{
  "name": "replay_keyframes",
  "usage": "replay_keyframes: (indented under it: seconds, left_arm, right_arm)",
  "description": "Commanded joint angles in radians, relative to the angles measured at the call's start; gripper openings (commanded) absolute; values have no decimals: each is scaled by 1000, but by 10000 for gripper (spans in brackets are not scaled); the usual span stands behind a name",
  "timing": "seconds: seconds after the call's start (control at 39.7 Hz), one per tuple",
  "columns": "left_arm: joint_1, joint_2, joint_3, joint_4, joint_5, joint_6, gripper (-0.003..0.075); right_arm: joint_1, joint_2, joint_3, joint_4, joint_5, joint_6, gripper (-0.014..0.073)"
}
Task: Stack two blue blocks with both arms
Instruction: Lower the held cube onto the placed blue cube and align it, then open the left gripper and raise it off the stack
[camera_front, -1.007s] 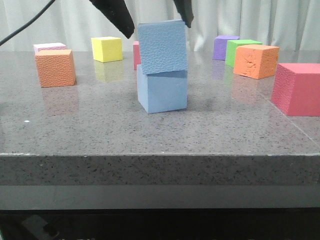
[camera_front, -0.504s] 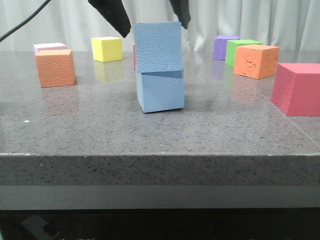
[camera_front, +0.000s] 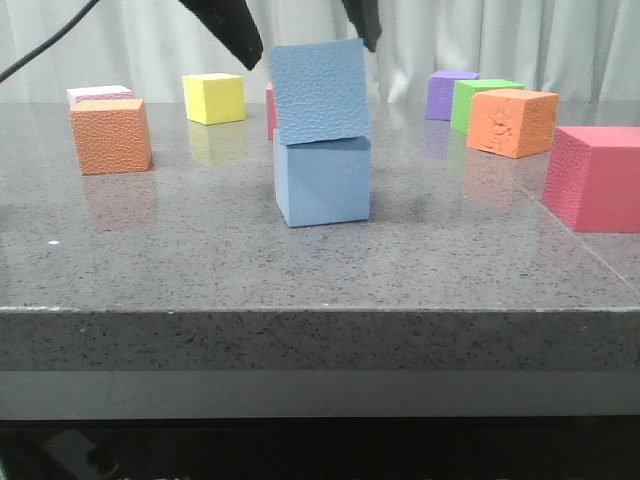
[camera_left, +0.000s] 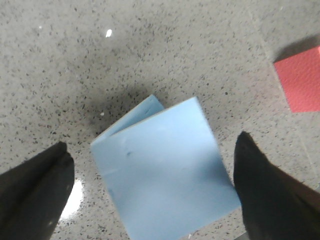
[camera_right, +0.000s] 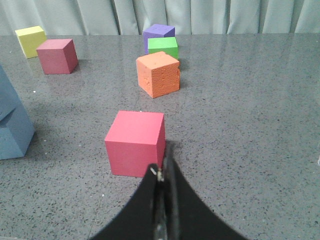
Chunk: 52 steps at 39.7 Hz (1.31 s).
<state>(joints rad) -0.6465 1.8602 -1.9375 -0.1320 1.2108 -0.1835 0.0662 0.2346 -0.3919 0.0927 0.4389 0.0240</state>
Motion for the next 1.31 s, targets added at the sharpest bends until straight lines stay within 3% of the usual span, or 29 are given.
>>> replay_keyframes:
  seconds: [0.0,0.63,0.71,0.96,1.11,1.28]
  left_arm:
    - [-5,-50,-56,-21,-26,2,622]
    - [-5,-50,-138,-21,45,2,607]
    - [-5,-50,-140,-21,53,2,547]
    - [-5,-50,-140,3,60,2,169]
    - [-5,-50,-140,28,75,2,-13]
    - [-5,-67,-140,44,75,10,-18]
  right_arm:
    - [-2,7,-24,-7,-77,-6,-69]
    - [-2,7,-24,-7,-77,-6,-69]
    - [-2,7,-24,-7,-77,-6,-69]
    - [-2,7,-24,-7,-77,-6,-69]
    - [-2,7,-24,-7,-77,-6,-69]
    - [-2,7,-24,-7,-77,-6,-69]
